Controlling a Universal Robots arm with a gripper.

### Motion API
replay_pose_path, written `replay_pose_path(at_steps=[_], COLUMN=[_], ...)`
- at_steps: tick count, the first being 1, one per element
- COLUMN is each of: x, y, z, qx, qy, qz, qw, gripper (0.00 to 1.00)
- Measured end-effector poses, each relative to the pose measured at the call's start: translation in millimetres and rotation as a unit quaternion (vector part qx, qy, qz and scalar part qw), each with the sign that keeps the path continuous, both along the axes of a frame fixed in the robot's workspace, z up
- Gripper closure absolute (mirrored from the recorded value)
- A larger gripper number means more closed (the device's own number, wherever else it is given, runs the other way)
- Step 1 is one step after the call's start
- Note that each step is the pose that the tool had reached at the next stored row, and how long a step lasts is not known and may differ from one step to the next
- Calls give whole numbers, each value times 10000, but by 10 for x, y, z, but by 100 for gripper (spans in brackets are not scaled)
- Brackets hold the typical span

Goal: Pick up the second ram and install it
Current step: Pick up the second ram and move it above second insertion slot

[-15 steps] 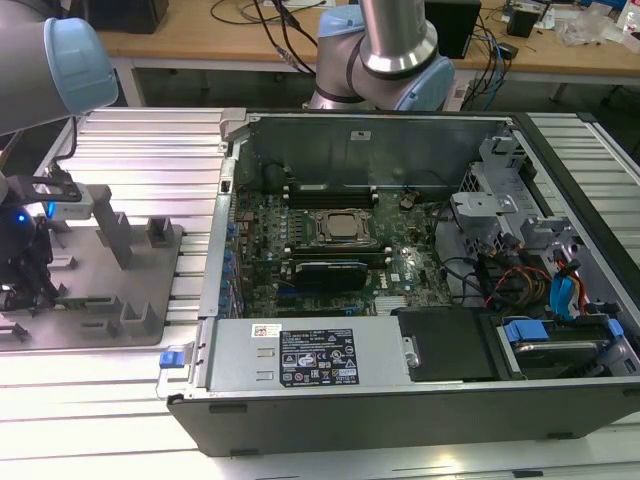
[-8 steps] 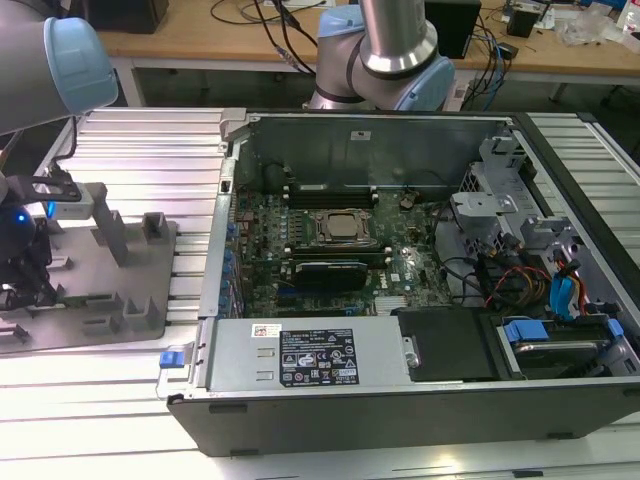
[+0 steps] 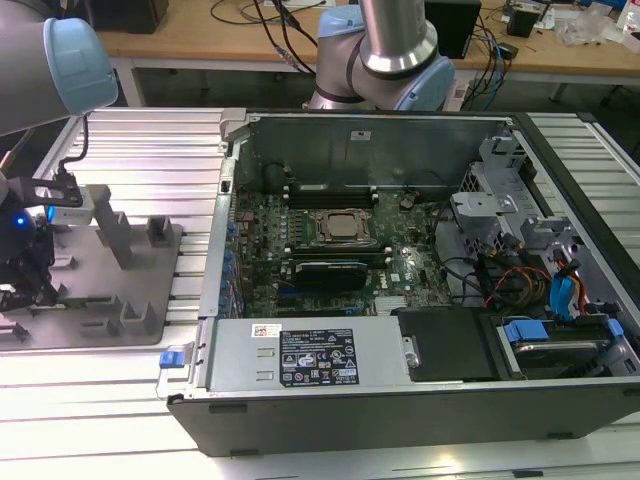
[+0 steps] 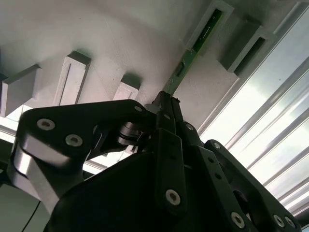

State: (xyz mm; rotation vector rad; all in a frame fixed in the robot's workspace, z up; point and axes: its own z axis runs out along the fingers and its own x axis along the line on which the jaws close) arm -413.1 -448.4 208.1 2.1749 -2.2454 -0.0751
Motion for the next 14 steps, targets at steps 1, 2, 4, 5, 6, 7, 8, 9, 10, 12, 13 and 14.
replay_pose_path(at_steps=[1, 2, 4, 5, 6, 7, 8, 9, 10, 12, 13, 14], x=[0, 0, 0, 0, 0, 0, 0, 0, 0, 0, 0, 0], y=[0, 0, 0, 0, 0, 0, 0, 0, 0, 0, -1, -1], z=[0, 0, 0, 0, 0, 0, 4, 26, 32, 33, 34, 34], qx=[0, 0, 0, 0, 0, 0, 1, 0, 1, 1, 0, 0], qy=[0, 0, 0, 0, 0, 0, -2, 0, -1, -1, 0, 0], qz=[-8, -66, -67, -68, -68, -70, -71, -71, -68, -22, 39, 110], qw=[10000, 10000, 10000, 10000, 10000, 10000, 10000, 10000, 10000, 10000, 10000, 9999], gripper=[91, 91, 91, 91, 91, 91, 91, 91, 91, 91, 91, 91])
